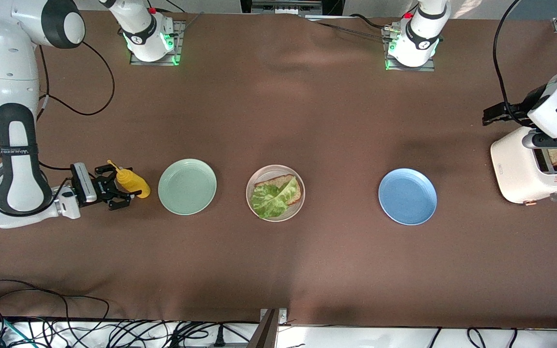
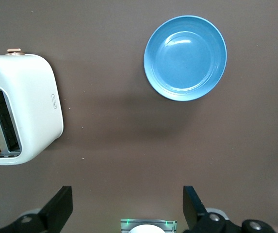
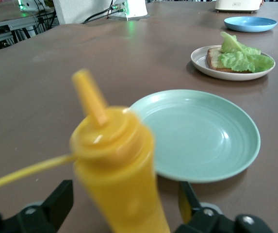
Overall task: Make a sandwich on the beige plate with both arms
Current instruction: 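Release the bottle upright and withdraw the right gripper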
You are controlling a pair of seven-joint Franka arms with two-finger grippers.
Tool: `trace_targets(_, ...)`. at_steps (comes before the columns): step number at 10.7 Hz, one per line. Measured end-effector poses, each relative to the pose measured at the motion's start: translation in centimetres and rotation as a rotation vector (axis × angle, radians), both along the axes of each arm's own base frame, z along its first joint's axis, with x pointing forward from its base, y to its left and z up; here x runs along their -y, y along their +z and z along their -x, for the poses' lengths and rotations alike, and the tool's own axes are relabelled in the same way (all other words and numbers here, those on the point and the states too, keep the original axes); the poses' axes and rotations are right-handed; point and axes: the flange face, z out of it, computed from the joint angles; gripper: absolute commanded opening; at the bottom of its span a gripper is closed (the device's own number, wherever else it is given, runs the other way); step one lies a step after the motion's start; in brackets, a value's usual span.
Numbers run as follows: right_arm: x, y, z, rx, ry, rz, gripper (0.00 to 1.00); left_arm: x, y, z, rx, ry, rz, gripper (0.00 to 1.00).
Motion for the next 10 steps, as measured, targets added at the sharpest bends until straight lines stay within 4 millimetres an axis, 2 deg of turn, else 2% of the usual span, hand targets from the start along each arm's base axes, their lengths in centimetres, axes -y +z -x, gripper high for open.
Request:
trace_targets(3,3.7,0.1,0.1,0.027,-0.036,0.064,1.00,-0.7,-0.4,0.0,-0.009,-0.007,-0.048,1.00)
trace_targets(4,4.6,0.8,0.0,0.033,-0.047,0.092,1.00,-1.1,-0.6,-0.1,-0.013,-0.008,-0.070,1.00)
trace_targets(5,5.5,2.0,-0.1,0.025,-0.063,0.131,1.00,-2.0,-0.8,0.0,-0.019,0.005,-0.074,1.00)
trace_targets(6,6.3,3.6,-0.2,0.002,-0.090,0.182,1.00,-3.8,-1.1,0.1,-0.027,0.027,-0.070,1.00)
trace_targets(8,6.8,7.7,-0.6,-0.044,-0.158,0.285,1.00,-8.4,-1.8,0.5,-0.045,0.056,-0.050,1.00)
trace_targets(9,6.8,9.9,-0.7,-0.069,-0.196,0.343,1.00,-9.6,-2.1,0.7,-0.051,0.063,-0.044,1.00)
trace_targets(10,6.8,12.3,-0.8,-0.091,-0.236,0.400,1.00,-9.7,-2.3,0.7,-0.053,0.064,-0.043,1.00)
